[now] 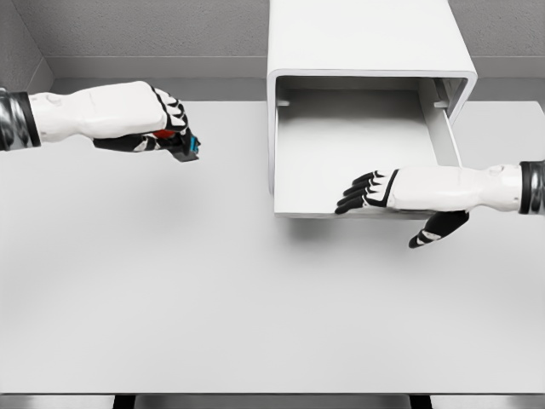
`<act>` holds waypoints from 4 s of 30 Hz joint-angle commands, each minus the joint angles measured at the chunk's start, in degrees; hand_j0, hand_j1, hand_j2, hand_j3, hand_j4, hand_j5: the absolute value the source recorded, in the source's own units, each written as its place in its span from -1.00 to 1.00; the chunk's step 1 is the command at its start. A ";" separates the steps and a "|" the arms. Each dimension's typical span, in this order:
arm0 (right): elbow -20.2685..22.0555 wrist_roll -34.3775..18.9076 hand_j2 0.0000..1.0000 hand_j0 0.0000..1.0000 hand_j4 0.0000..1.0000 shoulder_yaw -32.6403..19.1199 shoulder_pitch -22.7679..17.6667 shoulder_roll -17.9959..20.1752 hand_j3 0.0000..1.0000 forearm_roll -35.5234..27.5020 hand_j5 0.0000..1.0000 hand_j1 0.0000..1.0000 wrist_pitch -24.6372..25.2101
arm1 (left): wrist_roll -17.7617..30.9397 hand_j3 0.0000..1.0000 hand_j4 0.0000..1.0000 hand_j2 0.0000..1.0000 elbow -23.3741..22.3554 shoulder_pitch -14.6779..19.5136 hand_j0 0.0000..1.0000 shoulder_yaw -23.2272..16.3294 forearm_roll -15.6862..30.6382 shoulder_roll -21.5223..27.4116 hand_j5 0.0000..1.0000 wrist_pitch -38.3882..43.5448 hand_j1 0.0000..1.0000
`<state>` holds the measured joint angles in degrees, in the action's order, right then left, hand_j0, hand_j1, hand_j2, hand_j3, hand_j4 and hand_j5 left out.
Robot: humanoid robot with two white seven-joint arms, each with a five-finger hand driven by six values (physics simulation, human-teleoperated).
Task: Slide open multi-storey tabletop storage cabinets and put open load switch and slide close multi-storey tabletop storage cabinets
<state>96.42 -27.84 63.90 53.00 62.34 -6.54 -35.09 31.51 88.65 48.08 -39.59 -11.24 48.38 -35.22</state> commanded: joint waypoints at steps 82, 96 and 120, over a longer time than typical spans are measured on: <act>0.52 4.90 1.00 1.00 1.00 -0.71 1.58 9.12 1.00 -0.75 1.00 1.00 0.09 | -0.22 1.00 1.00 1.00 -2.78 -0.18 1.00 1.62 -7.74 -29.58 1.00 0.21 1.00; 0.52 5.16 1.00 1.00 1.00 -0.71 1.32 8.24 1.00 -0.75 1.00 1.00 0.09 | 0.13 1.00 1.00 1.00 11.99 -4.39 1.00 1.62 20.03 7.42 1.00 0.21 1.00; -3.79 4.90 1.00 1.00 1.00 -1.32 1.49 1.91 1.00 3.29 1.00 1.00 0.09 | 0.04 1.00 1.00 1.00 8.29 -8.79 1.00 1.62 19.24 9.80 1.00 0.21 1.00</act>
<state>93.64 -23.04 62.98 54.40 64.81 -3.19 -35.15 31.56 96.98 39.20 -38.00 7.58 58.13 -35.16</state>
